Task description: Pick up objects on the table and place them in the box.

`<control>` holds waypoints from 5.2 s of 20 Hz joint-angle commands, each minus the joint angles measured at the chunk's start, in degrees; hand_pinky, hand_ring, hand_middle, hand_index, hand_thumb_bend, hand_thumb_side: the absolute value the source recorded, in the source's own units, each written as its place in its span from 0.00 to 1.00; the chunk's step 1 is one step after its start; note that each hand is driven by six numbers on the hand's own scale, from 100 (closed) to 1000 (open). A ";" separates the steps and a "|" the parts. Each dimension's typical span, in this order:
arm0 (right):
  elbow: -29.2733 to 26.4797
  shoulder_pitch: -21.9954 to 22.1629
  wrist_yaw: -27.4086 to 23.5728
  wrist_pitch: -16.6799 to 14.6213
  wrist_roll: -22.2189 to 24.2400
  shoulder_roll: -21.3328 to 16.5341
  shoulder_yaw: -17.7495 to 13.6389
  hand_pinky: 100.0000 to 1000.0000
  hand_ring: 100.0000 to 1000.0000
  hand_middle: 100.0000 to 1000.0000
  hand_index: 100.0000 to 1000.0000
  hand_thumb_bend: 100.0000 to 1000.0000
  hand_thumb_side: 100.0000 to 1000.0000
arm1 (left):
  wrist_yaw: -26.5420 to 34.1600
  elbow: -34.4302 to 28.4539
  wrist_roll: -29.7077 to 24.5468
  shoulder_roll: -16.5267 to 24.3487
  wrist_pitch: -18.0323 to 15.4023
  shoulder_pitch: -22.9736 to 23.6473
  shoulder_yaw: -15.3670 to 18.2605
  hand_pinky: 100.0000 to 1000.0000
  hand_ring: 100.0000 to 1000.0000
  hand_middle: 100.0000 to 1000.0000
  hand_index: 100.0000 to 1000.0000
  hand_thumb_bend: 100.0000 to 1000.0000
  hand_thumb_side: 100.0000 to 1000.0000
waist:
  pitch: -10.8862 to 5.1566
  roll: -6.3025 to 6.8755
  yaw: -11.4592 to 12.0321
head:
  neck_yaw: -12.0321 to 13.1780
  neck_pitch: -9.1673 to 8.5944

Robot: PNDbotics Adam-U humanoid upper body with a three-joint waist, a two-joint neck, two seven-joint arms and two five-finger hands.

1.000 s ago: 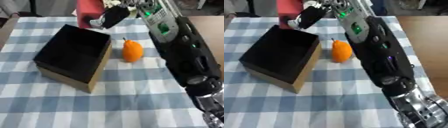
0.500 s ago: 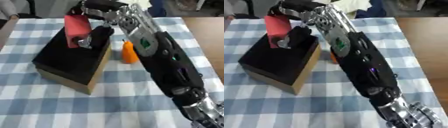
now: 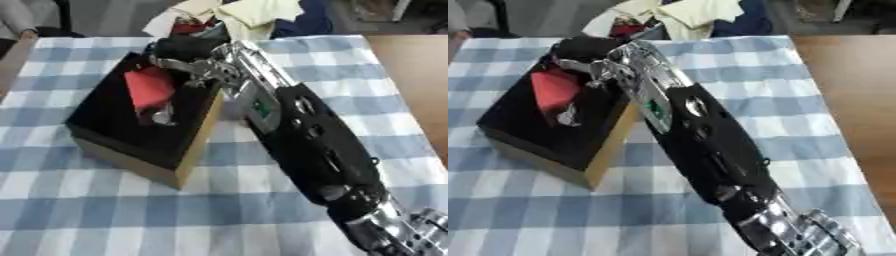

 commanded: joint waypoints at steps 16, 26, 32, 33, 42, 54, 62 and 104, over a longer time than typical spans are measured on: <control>9.43 -6.32 15.29 -8.12 -2.69 3.07 -1.17 0.85 0.92 0.79 0.86 0.27 0.65 | 0.23 -0.87 -0.96 0.57 0.22 -0.39 -0.05 0.41 0.56 0.53 0.64 0.00 0.75 | -1.38 0.19 0.60 | -0.58 -0.58; 4.05 -5.90 13.55 -8.42 -3.45 1.35 -2.64 0.89 0.95 0.84 0.91 0.44 0.80 | 0.29 -0.87 -0.99 0.61 0.30 -0.41 0.01 0.41 0.56 0.53 0.64 0.00 0.75 | -1.43 0.22 0.31 | -0.35 -0.80; 0.69 -5.55 10.62 -6.25 -2.79 0.56 -3.21 0.90 0.95 0.84 0.92 0.41 0.81 | 0.26 -0.87 -1.06 0.62 0.34 -0.45 -0.02 0.41 0.56 0.53 0.64 0.00 0.75 | -1.42 0.27 0.16 | -0.27 -0.95; 0.02 -5.48 10.00 -5.83 -2.71 0.41 -3.44 0.90 0.95 0.84 0.92 0.39 0.80 | 0.26 -0.87 -1.06 0.61 0.35 -0.47 -0.02 0.41 0.56 0.53 0.64 0.00 0.75 | -1.41 0.28 0.15 | -0.26 -0.98; -7.39 -5.08 2.39 -0.23 -0.82 -6.75 -6.43 0.90 0.95 0.83 0.92 0.30 0.74 | 0.04 -0.87 -0.85 0.91 0.46 -0.25 0.19 0.41 0.56 0.53 0.64 0.00 0.75 | -1.39 -0.03 -0.37 | 0.46 -0.92; -9.48 -0.36 -2.89 2.61 1.05 -18.78 -9.02 0.91 0.95 0.84 0.93 0.28 0.77 | -0.56 -0.87 -0.20 1.52 0.56 0.10 0.45 0.41 0.56 0.54 0.64 0.00 0.76 | -1.29 -0.21 -1.38 | 1.66 -0.58; -7.42 3.23 -4.17 1.45 4.36 -21.84 -9.33 0.94 0.96 0.86 0.97 0.32 0.67 | -0.84 -0.87 -0.03 1.59 0.70 0.27 0.47 0.41 0.56 0.54 0.64 0.00 0.75 | -1.30 -0.44 -1.45 | 1.88 -0.85; 4.91 7.16 0.66 1.61 -0.83 -17.12 -7.62 0.82 0.85 0.73 0.80 0.00 0.53 | -0.56 -0.87 -1.37 0.70 1.30 -0.06 0.00 0.41 0.56 0.54 0.63 0.00 0.75 | -1.02 -0.19 -0.88 | 1.75 -1.50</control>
